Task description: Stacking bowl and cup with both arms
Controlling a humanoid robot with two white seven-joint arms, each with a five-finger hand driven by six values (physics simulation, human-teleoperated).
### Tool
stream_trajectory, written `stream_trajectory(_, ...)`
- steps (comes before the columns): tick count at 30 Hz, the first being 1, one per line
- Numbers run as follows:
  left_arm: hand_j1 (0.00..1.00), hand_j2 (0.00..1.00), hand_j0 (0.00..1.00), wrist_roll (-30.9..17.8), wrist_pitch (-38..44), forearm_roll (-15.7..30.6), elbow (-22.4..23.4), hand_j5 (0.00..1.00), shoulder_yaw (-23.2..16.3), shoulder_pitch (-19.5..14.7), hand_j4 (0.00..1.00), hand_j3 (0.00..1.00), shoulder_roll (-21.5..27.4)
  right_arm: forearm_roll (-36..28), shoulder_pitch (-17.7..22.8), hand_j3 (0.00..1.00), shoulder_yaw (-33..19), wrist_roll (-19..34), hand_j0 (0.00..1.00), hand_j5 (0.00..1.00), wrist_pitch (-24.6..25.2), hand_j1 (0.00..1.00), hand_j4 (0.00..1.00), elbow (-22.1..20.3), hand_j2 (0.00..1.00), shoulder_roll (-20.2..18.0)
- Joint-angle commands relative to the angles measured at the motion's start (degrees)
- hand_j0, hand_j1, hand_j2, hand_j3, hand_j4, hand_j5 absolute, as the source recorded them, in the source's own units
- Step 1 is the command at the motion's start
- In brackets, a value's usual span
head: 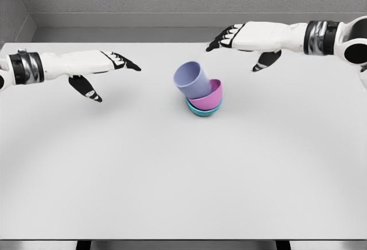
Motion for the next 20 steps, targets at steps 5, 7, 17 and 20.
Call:
stream_trajectory(5,1.0,1.0,1.0,0.0,0.2,0.4,-0.1,1.0,0.3,0.2,1.0,1.0,0.0,-0.3,1.1,1.0,-3.8,0.0,1.0,1.0,0.2,1.0,1.0,13.0,1.0,-0.2)
stream_trajectory(7,1.0,1.0,1.0,0.0,0.2,0.4,0.0,1.0,0.8,0.3,1.0,1.0,0.0,-0.3,1.1,1.0,-3.8,0.0,1.0,1.0,0.2,1.0,1.0,12.9,1.0,-1.6)
stream_trajectory(17,1.0,1.0,1.0,0.0,0.2,0.4,0.8,1.0,2.2,1.8,1.0,1.0,0.0,-0.3,1.1,1.0,-3.9,0.0,1.0,1.0,0.2,1.0,1.0,12.7,1.0,-1.9)
stream_trajectory(20,1.0,1.0,1.0,0.0,0.2,0.4,2.2,1.0,2.2,3.1,1.0,1.0,0.0,-0.3,1.1,1.0,-3.9,0.0,1.0,1.0,0.2,1.0,1.0,12.8,1.0,-1.9)
